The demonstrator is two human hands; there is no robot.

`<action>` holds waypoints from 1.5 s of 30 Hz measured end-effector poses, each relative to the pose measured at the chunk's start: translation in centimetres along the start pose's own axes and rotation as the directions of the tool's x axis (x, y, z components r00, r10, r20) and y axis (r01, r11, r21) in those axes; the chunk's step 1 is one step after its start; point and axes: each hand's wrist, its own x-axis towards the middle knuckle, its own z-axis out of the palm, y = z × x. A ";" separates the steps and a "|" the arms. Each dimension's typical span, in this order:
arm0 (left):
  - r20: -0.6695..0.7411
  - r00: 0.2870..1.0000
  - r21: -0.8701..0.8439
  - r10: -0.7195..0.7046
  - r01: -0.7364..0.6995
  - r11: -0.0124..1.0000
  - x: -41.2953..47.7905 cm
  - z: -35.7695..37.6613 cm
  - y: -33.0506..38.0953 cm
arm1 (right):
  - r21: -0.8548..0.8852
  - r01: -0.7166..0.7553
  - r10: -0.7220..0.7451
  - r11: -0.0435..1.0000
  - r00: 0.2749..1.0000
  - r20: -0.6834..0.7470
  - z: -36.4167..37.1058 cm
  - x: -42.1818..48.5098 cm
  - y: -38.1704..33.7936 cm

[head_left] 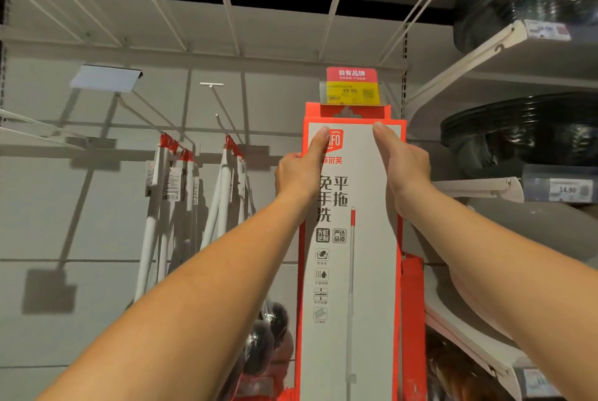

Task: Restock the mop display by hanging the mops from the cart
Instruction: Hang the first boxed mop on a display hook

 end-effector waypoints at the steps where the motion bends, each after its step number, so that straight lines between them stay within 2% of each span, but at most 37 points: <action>1: -0.007 1.000 -0.007 0.002 -0.002 1.000 0.2 0.1 0.0 | -0.001 0.003 -0.003 1.000 1.000 0.005 0.1 0.2 0.0; 8: -0.007 1.000 -0.014 0.026 -0.026 1.000 1.4 0.8 0.1 | 0.040 0.023 -0.023 0.999 1.000 0.003 -0.1 1.6 0.0; 16: -0.007 1.000 -0.010 0.000 0.000 1.000 2.3 1.3 -1.0 | 0.039 -0.032 0.031 0.999 0.999 0.027 0.1 2.7 1.2; 28: -0.019 1.000 0.005 -0.004 0.004 1.000 5.2 1.6 -4.3 | 0.016 -0.033 0.034 0.999 0.998 -0.060 1.3 4.1 4.0; 34: -0.067 0.998 0.030 -0.015 0.017 0.999 7.1 2.1 -5.8 | 0.045 -0.027 0.029 0.999 0.998 -0.049 2.2 6.5 5.8; 42: -0.154 0.988 0.074 -0.005 0.017 0.997 11.3 3.3 -9.0 | 0.077 -0.133 0.136 0.988 0.990 -0.031 4.0 11.5 9.7; 45: -0.167 0.986 0.091 -0.011 0.027 0.995 12.8 3.7 -10.2 | 0.018 -0.162 0.162 0.987 0.987 -0.008 4.6 13.2 10.8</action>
